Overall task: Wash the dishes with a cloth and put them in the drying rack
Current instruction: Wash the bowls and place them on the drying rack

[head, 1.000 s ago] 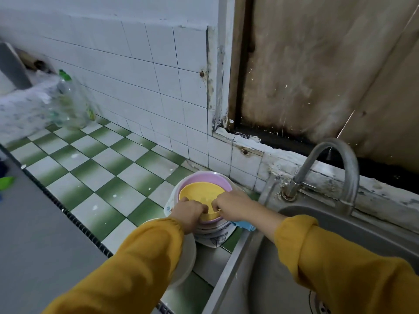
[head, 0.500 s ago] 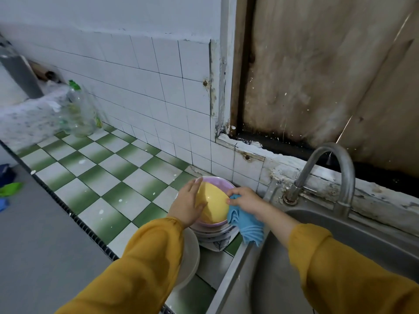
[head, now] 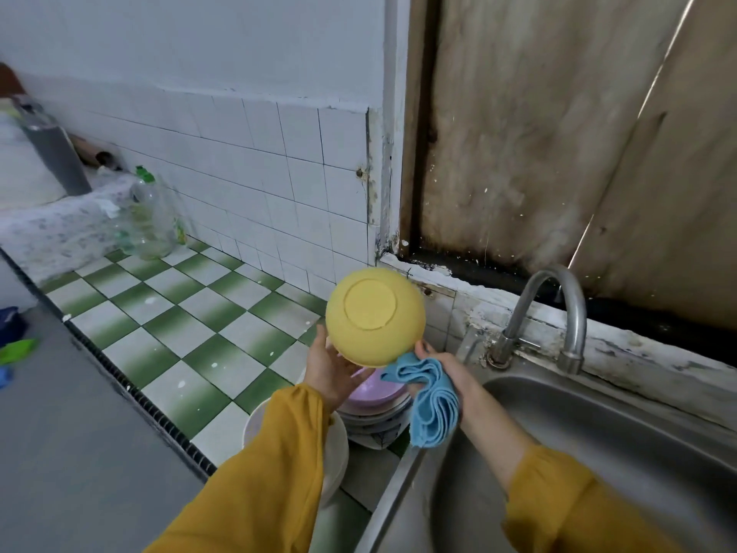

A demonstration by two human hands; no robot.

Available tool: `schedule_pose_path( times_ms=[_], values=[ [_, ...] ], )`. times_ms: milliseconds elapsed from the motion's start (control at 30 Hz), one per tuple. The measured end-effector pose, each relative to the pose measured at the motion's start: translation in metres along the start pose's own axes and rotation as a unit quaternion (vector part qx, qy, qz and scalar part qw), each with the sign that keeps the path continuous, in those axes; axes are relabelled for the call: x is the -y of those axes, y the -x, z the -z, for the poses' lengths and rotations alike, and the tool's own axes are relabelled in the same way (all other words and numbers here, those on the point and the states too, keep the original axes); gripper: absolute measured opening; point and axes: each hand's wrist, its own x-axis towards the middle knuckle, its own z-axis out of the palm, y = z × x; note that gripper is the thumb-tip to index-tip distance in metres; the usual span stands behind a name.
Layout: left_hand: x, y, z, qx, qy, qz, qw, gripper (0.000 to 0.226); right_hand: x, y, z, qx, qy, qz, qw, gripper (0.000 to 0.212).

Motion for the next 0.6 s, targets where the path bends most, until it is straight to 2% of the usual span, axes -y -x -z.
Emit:
schedule_pose_path(
  times_ms=[100,167,233,367,433,467,533,600],
  values=[
    [0.005,0.007,-0.008,0.048,0.109,-0.009,0.993,0.056,-0.007,0.021,0.003,-0.003,0.01,0.011,1.0,0.022],
    [0.009,0.019,-0.017,0.058,0.127,-0.038,0.989,0.049,-0.012,0.035,0.013,-0.022,0.033,0.015,0.999,0.042],
    [0.016,0.031,-0.026,0.049,0.09,-0.058,0.993,0.043,-0.019,0.052,0.026,-0.064,0.063,0.031,0.996,0.056],
    [0.034,0.057,-0.033,-0.027,-0.035,-0.117,0.992,0.042,-0.034,0.091,0.05,-0.235,0.115,0.125,0.957,0.075],
    [0.044,0.071,-0.035,-0.025,-0.103,-0.152,0.983,0.042,-0.039,0.113,0.057,-0.285,0.179,0.211,0.918,0.082],
    [0.05,0.077,-0.036,-0.021,-0.13,-0.158,0.979,0.04,-0.04,0.124,0.057,-0.305,0.227,0.261,0.887,0.08],
    [0.06,0.095,-0.042,-0.014,-0.168,-0.168,0.971,0.031,-0.039,0.145,0.048,-0.333,0.309,0.365,0.813,0.071],
    [0.072,0.112,-0.051,0.033,-0.199,-0.181,0.963,0.035,-0.042,0.162,0.028,-0.305,0.389,0.463,0.735,0.066]
  ],
)
